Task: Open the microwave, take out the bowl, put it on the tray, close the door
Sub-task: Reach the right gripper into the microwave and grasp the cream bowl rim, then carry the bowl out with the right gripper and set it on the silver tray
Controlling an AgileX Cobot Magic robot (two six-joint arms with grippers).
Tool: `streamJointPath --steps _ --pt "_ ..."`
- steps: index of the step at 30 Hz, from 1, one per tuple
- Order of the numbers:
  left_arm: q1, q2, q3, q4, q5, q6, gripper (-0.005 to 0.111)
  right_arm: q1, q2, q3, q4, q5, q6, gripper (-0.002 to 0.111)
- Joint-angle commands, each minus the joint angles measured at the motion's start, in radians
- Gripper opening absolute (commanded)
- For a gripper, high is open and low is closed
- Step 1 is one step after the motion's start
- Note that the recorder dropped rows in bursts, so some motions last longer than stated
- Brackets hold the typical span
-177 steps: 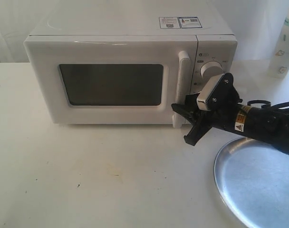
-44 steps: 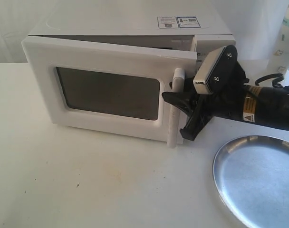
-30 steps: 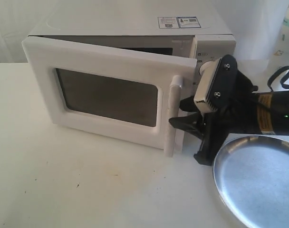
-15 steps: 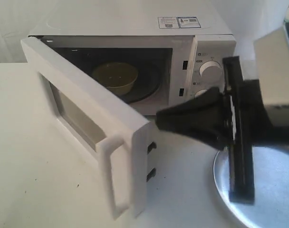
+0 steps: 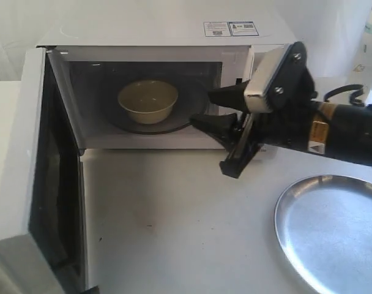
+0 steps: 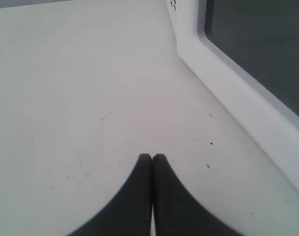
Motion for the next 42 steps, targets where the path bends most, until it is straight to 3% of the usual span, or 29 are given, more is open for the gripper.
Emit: streamJointPath --steps 1,6,13,17,19,20,21,25,28,31,34,38,42 --pt "-0.005 -0.002 -0.003 -0.012 0.002 0.000 0.000 0.082 0.210 -0.098 0.160 -0.043 -0.252 0.071" --pt "-0.005 -0.002 -0.003 -0.012 0.002 0.000 0.000 0.167 0.393 -0.274 0.180 0.013 -0.347 0.070" --pt "-0.005 -0.002 -0.003 -0.012 0.002 0.000 0.000 0.207 0.599 -0.597 0.237 0.310 -0.357 0.070" --pt "-0.005 -0.002 -0.003 -0.012 0.002 0.000 0.000 0.213 0.701 -0.739 0.251 0.372 -0.371 0.061" --pt "-0.005 -0.002 -0.003 -0.012 0.002 0.000 0.000 0.217 0.750 -0.796 0.254 0.422 -0.373 0.052" --pt "-0.005 -0.002 -0.003 -0.012 0.002 0.000 0.000 0.222 0.764 -0.809 0.251 0.428 -0.386 0.036" --pt "-0.005 -0.002 -0.003 -0.012 0.002 0.000 0.000 0.239 0.756 -0.809 0.251 0.428 -0.384 0.000" --pt "-0.005 -0.002 -0.003 -0.012 0.002 0.000 0.000 0.367 0.628 -0.744 0.131 0.545 -0.298 0.000" --pt "-0.005 -0.002 -0.003 -0.012 0.002 0.000 0.000 0.449 0.495 -0.640 0.110 0.760 -0.151 0.000" --pt "-0.005 -0.002 -0.003 -0.012 0.002 0.000 0.000 0.509 0.366 -0.500 0.115 0.987 -0.136 0.000" --pt "-0.005 -0.002 -0.003 -0.012 0.002 0.000 0.000 0.546 0.256 -0.391 0.156 1.192 -0.136 0.000" --pt "-0.005 -0.002 -0.003 -0.012 0.002 0.000 0.000 0.551 0.109 -0.190 0.206 1.423 0.031 0.000" --pt "-0.005 -0.002 -0.003 -0.012 0.002 0.000 0.000 0.551 0.040 -0.039 0.101 1.640 0.242 0.000"
